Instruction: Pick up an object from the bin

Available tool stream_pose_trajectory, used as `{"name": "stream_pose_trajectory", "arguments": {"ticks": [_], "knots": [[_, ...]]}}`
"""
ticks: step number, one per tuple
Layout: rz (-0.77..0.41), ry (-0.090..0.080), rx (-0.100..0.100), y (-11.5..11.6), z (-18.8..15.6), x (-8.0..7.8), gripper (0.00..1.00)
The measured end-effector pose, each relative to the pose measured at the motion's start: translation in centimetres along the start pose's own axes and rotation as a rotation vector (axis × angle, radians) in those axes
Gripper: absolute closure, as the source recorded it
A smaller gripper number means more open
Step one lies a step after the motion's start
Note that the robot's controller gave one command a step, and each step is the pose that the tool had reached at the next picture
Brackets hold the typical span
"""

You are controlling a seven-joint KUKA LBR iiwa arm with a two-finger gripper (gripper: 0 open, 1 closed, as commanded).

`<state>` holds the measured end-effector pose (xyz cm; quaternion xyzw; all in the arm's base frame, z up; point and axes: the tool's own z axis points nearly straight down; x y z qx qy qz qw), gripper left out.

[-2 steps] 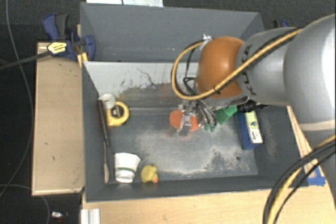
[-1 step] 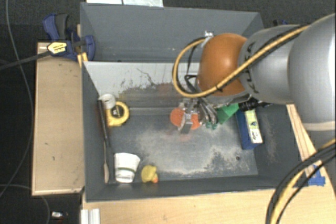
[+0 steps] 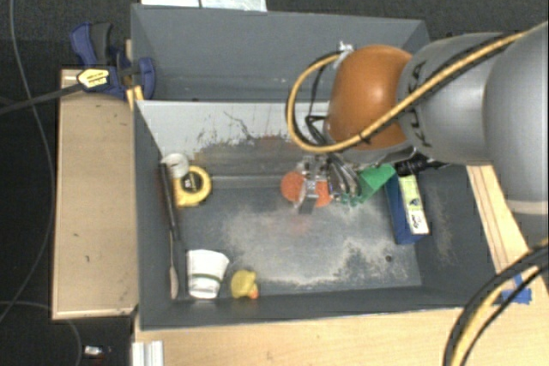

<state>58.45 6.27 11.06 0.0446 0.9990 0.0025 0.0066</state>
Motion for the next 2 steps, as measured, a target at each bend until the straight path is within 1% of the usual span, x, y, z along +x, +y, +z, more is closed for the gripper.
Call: {"name": "stream_pose_trajectory", "arguments": {"ticks": [1,2], "knots": [[0.000,0.001,0.000,0.0,-4.1,0.0,1.00],[0.000,-0.006,-0.002,0.0,-5.9,-0.2,1.00]]}}
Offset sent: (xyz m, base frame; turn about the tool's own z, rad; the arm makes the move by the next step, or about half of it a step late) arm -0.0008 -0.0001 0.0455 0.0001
